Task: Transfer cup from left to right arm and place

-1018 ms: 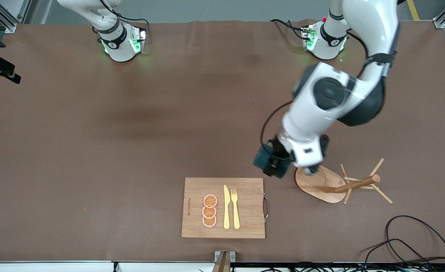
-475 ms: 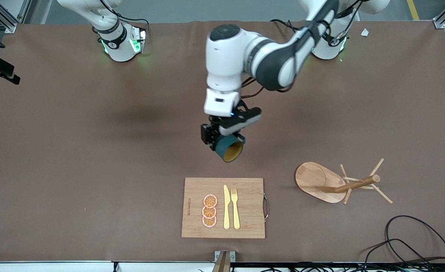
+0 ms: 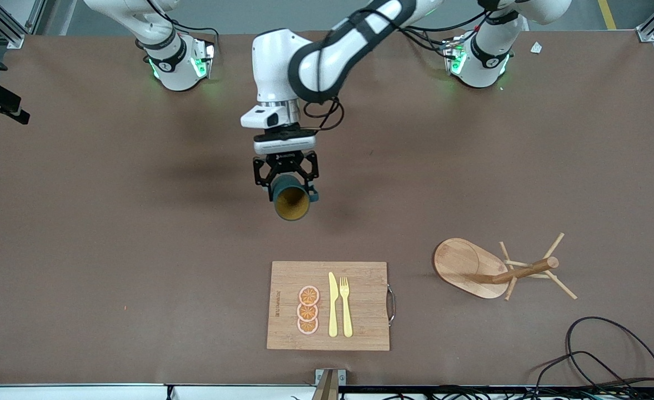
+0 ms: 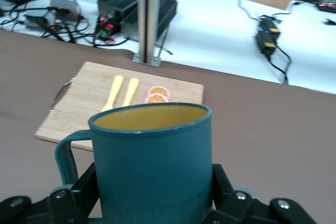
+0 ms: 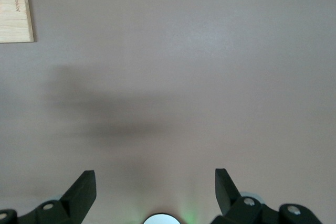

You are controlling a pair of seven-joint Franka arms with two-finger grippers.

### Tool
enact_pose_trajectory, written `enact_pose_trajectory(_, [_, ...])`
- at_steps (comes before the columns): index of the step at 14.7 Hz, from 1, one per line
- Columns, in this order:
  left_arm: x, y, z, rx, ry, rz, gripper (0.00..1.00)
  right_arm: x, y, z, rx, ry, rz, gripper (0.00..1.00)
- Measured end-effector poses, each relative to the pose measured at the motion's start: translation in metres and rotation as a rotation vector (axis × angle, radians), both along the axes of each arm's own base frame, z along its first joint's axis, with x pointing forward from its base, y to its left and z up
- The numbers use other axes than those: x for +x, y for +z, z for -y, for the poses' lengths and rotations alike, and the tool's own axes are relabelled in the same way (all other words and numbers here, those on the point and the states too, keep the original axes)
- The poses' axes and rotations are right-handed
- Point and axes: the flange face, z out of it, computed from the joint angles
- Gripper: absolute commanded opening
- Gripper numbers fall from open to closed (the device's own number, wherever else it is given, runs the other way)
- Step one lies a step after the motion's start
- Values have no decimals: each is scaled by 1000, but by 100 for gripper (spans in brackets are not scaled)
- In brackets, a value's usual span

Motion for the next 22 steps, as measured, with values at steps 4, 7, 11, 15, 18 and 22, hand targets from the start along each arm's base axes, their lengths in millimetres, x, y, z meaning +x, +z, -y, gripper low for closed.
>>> enact_pose_trajectory(4, [-58,-83,33,46,-107,154,35,0,-2,0,1,0,-5,100])
enact_pose_trajectory(7, [-91,-160,37,106,-152,264,35,0,-3,0,1,1,-7,100])
enact_pose_trajectory(11, [-126,-231,33,160,-175,354,36,0,-3,0,1,1,-7,100])
enact_pose_trajectory(15, [-152,-261,31,163,-161,412,43,0,-3,0,1,1,-7,100])
enact_pose_trajectory(18, [-156,-261,33,141,-142,409,100,0,-3,0,1,-1,-7,100])
enact_pose_trajectory(22, [-174,-255,40,102,-39,268,100,5,-11,3,0,-6,-21,100])
